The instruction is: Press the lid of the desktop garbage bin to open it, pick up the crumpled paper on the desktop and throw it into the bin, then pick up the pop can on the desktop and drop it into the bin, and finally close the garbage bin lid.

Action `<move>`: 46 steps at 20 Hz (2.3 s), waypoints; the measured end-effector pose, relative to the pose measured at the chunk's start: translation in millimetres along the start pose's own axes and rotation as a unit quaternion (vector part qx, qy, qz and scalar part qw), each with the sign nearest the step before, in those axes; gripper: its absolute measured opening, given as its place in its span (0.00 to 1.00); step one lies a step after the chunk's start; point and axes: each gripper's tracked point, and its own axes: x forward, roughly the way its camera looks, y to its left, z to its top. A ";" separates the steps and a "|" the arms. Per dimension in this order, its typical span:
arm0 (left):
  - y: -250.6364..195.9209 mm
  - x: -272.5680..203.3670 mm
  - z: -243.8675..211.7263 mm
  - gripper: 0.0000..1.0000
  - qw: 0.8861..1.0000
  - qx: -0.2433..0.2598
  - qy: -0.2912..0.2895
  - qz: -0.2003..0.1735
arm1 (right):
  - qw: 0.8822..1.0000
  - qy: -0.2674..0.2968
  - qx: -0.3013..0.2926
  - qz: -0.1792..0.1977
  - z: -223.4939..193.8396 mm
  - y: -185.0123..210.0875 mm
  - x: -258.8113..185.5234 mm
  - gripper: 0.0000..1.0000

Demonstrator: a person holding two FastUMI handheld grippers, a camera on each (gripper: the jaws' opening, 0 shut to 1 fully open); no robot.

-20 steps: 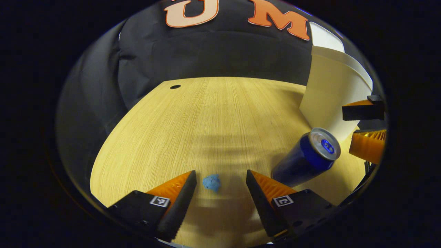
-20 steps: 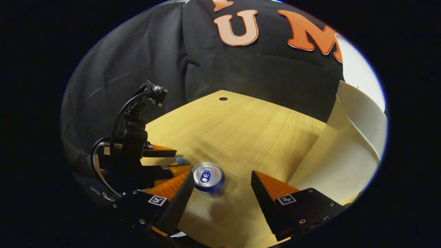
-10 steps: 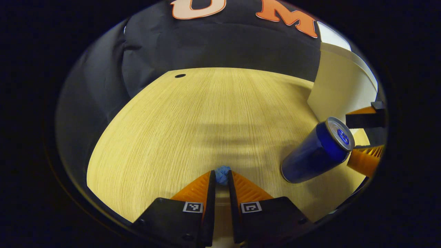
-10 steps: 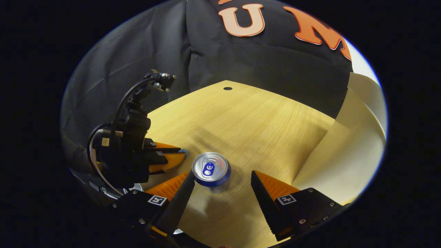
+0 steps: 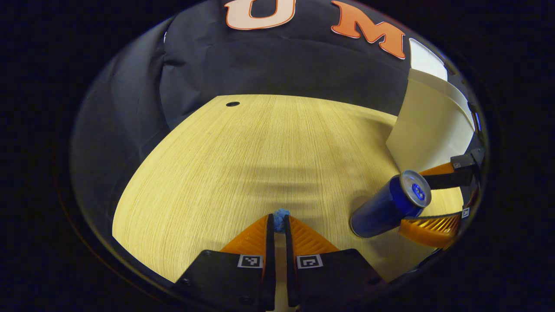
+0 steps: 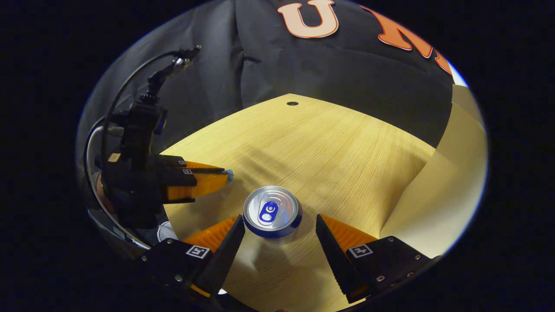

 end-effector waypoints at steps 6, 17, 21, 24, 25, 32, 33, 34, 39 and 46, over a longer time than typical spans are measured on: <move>2.5 -13.2 24.2 0.14 1.000 -0.008 -0.020 -0.006 | 1.000 0.012 0.009 -0.004 -0.3 -1.1 18.3 1.00; 15.5 -47.5 67.8 0.14 0.997 0.012 -0.068 -0.030 | 0.999 0.007 0.019 -0.043 -8.5 7.0 30.8 0.79; 9.3 -64.3 82.0 0.11 0.993 0.045 -0.090 -0.054 | 0.996 -0.005 0.031 -0.080 -7.5 6.3 29.0 0.78; 2.2 -71.6 96.0 0.11 0.988 0.074 -0.108 -0.078 | 0.991 -0.017 0.053 -0.119 -10.2 5.1 27.4 0.78; -1.5 -75.4 103.4 0.14 0.986 0.082 -0.115 -0.088 | 0.989 -0.020 0.060 -0.132 -17.3 6.9 26.9 0.78; -28.0 -97.6 142.0 0.14 0.971 0.102 -0.155 -0.154 | 0.977 -0.033 0.079 -0.195 -42.4 23.3 23.7 0.78; -31.5 -99.1 147.2 0.14 0.969 0.101 -0.157 -0.159 | 0.976 -0.037 0.077 -0.199 -44.2 24.3 18.3 0.78; -35.0 -101.1 149.5 0.14 0.968 0.102 -0.162 -0.162 | 0.976 -0.038 0.074 -0.204 -47.6 24.7 14.6 0.79; -63.4 -111.0 172.0 0.14 0.966 0.094 -0.177 -0.165 | 0.975 -0.045 0.063 -0.208 -64.6 22.3 -1.5 0.78; -125.9 -133.0 202.9 0.14 0.960 0.083 -0.210 -0.163 | 0.978 -0.056 0.054 -0.194 -93.1 -5.9 -39.1 0.78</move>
